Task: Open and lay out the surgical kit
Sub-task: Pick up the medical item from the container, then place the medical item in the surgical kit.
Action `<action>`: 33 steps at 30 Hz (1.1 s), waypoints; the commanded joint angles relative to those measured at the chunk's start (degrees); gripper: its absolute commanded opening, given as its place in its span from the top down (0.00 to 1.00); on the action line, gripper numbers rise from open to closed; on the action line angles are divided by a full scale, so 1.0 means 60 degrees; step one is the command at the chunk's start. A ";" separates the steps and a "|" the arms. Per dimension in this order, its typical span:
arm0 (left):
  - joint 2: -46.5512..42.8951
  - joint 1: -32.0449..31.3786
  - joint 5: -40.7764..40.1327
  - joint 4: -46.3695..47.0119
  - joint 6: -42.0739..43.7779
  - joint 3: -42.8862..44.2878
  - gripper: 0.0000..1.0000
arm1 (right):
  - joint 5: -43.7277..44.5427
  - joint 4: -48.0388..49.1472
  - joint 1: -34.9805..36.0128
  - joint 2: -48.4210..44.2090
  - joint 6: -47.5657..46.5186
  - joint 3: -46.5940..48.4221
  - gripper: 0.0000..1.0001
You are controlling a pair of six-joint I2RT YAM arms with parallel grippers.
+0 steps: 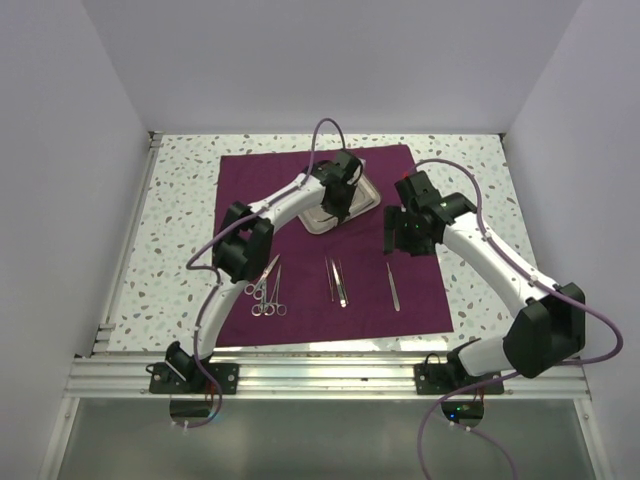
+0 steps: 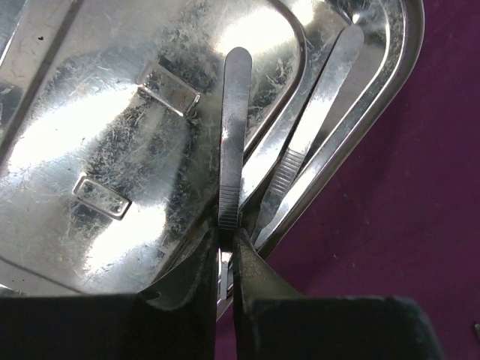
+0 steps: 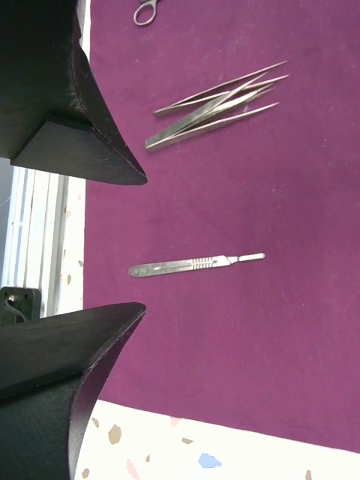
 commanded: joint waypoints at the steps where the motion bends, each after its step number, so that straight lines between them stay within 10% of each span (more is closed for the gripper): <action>1: -0.0726 0.0035 0.0855 -0.0859 -0.0420 0.0308 1.00 | -0.0249 0.0292 -0.0027 0.0076 -0.0164 0.0422 0.32; 17: -0.2175 0.0299 0.1999 0.0005 -0.1298 -0.0656 1.00 | -0.0163 0.0204 -0.0042 0.0032 -0.0223 0.0435 0.32; 33: -0.4521 -0.2264 0.0255 0.1280 -0.6878 -0.4482 1.00 | 0.3280 -0.0616 -0.0217 -0.2267 0.0846 0.1022 0.28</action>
